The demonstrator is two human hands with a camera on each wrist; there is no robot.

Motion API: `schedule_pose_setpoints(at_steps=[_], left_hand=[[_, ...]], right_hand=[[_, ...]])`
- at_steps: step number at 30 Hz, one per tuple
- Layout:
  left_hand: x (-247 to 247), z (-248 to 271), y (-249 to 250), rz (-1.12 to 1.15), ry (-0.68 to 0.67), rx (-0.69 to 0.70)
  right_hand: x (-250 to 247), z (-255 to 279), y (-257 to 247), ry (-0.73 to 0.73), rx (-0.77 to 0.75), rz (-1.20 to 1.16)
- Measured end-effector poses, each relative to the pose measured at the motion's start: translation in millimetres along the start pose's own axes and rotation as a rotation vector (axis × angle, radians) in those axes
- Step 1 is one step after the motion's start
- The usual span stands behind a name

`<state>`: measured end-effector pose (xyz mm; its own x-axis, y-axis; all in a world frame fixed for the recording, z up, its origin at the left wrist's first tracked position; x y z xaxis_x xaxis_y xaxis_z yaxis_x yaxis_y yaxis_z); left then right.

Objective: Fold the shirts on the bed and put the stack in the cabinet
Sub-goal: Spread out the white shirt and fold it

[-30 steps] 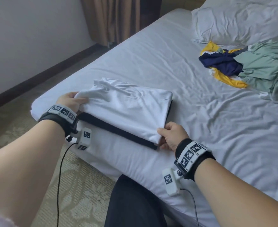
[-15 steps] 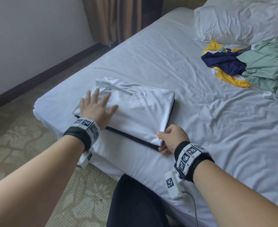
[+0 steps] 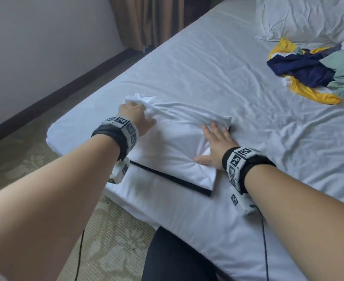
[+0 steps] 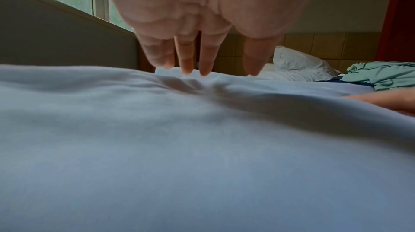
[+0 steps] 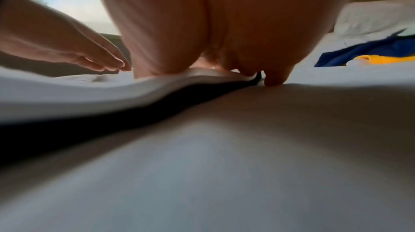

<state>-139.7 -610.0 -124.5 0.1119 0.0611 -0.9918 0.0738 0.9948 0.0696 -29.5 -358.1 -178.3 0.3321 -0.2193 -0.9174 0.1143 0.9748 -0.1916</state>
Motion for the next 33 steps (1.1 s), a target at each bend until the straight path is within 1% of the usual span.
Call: schedule_pose_setpoints(at_steps=[1, 3, 5, 7, 9, 11, 12, 15, 16, 17, 19, 22, 23, 25, 27, 29, 30, 31, 33], left_hand=[[1.9, -7.2, 5.3, 0.067, 0.012, 0.035], [16.7, -17.5, 10.5, 0.124, -0.048, 0.057], [37.4, -25.4, 8.8, 0.078, -0.117, 0.014], [47.4, -36.1, 7.1, 0.07, -0.151, -0.038], [34.4, -53.1, 7.3, 0.129, -0.1, -0.055], [7.9, -66.4, 3.0, 0.163, -0.011, -0.061], [-2.8, -69.5, -1.5, 0.159, 0.011, -0.088], [-9.4, -67.6, -11.8, 0.203, 0.006, -0.194], [-11.5, -65.5, -8.9, 0.171, -0.007, -0.199], [-10.4, -66.8, -6.2, 0.121, -0.049, -0.211], [-11.1, -72.4, -0.1, 0.031, -0.079, -0.158], [-23.0, -68.6, 0.9, 0.042, -0.026, -0.155], [-28.4, -67.2, 1.1, 0.081, 0.016, -0.152], [-41.5, -62.4, -3.4, 0.233, 0.113, -0.178], [-46.3, -63.1, -16.3, 0.463, 0.184, -0.229], [-43.3, -59.8, -22.0, 0.757, 0.205, -0.259], [-40.8, -58.9, -20.3, 0.844, 0.204, -0.24], [-38.4, -57.5, -14.2, 0.856, 0.174, -0.196], [-29.3, -51.5, 4.5, 0.716, 0.033, -0.075]], right_hand=[[5.3, -3.3, 4.9, -0.027, -0.005, -0.004], [11.0, -5.0, 10.1, -0.036, -0.014, -0.007], [15.9, -5.9, 12.2, -0.046, -0.014, -0.003], [19.0, -7.7, 12.5, -0.065, -0.017, 0.013], [20.0, -8.9, 13.4, -0.087, -0.017, 0.022], [21.5, -9.1, 13.2, -0.101, -0.018, 0.021], [22.5, -9.2, 12.9, -0.104, -0.02, 0.019], [23.5, -9.1, 12.5, -0.101, -0.024, 0.021], [23.3, -8.9, 12.4, -0.097, -0.024, 0.021], [23.2, -9.0, 12.6, -0.092, -0.023, 0.02], [23.6, -8.5, 13.4, -0.093, -0.018, 0.021], [24.7, -8.2, 14.5, -0.1, -0.011, 0.02], [24.5, -8.3, 14.3, -0.101, -0.013, 0.021], [24.7, -7.9, 14.1, -0.107, -0.016, 0.023], [24.7, -8.0, 14.0, -0.114, -0.015, 0.028], [24.2, -7.9, 13.5, -0.117, -0.015, 0.034], [23.9, -7.9, 13.2, -0.119, -0.013, 0.034], [23.6, -7.8, 13.2, -0.122, -0.012, 0.036], [22.9, -7.8, 13.3, -0.128, -0.009, 0.043]])
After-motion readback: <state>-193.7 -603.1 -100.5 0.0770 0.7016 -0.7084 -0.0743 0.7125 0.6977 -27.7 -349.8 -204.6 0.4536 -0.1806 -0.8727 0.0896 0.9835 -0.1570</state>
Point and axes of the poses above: each hand's wrist, its own z-axis away from the middle knuckle, its own x-axis out of the palm, y = z × x, the point moved 9 cm from there along -z, towards the middle knuckle, and after that the axes turned 3 degrees about y, right-handed, at the moved point
